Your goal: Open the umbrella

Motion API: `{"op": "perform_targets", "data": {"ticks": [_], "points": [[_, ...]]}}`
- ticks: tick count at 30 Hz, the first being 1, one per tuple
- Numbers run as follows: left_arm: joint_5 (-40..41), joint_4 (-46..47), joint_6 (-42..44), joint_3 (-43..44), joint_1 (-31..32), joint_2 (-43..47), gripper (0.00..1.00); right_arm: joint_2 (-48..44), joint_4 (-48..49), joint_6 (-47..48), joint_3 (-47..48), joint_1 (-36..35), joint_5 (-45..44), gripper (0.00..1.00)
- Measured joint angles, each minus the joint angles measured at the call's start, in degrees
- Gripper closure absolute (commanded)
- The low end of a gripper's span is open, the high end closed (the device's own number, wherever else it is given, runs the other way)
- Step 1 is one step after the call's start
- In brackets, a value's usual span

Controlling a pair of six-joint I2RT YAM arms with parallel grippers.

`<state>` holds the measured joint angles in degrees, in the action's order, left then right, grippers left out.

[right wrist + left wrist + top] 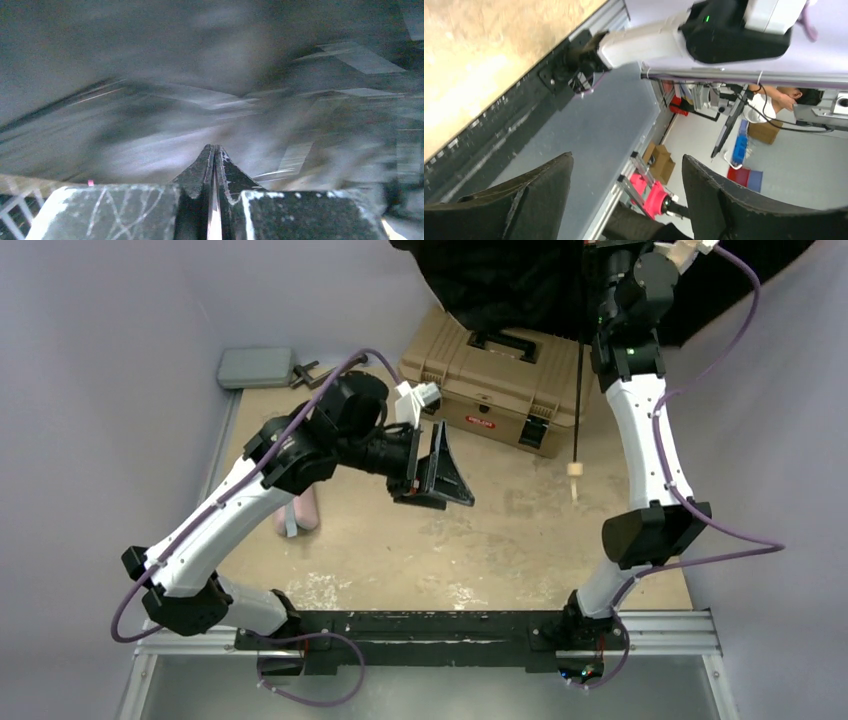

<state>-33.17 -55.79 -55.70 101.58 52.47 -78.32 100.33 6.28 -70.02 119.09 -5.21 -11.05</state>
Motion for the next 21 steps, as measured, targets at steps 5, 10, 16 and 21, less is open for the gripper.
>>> {"op": "perform_targets", "data": {"ticks": [5, 10, 16, 21], "points": [[-1.2, 5.7, 2.2, 4.0, -4.0, -2.9, 0.18, -5.5, 1.4, 1.0, -4.7, -3.1, 0.9, 1.0], [-1.3, 13.6, 3.3, 9.7, -5.7, -8.1, 0.18, -10.4, 1.3, 4.4, -4.9, -4.5, 3.4, 0.95], [-0.9, 16.4, 4.4, 12.1, -6.4, -14.3, 0.17, -13.3, -12.6, 19.9, -0.2, -4.3, 3.2, 0.29], [-0.9, 20.7, 4.0, 9.2, -6.6, -15.1, 0.17, -13.6, -29.3, 32.8, 5.7, -1.9, 1.0, 0.06]]}}
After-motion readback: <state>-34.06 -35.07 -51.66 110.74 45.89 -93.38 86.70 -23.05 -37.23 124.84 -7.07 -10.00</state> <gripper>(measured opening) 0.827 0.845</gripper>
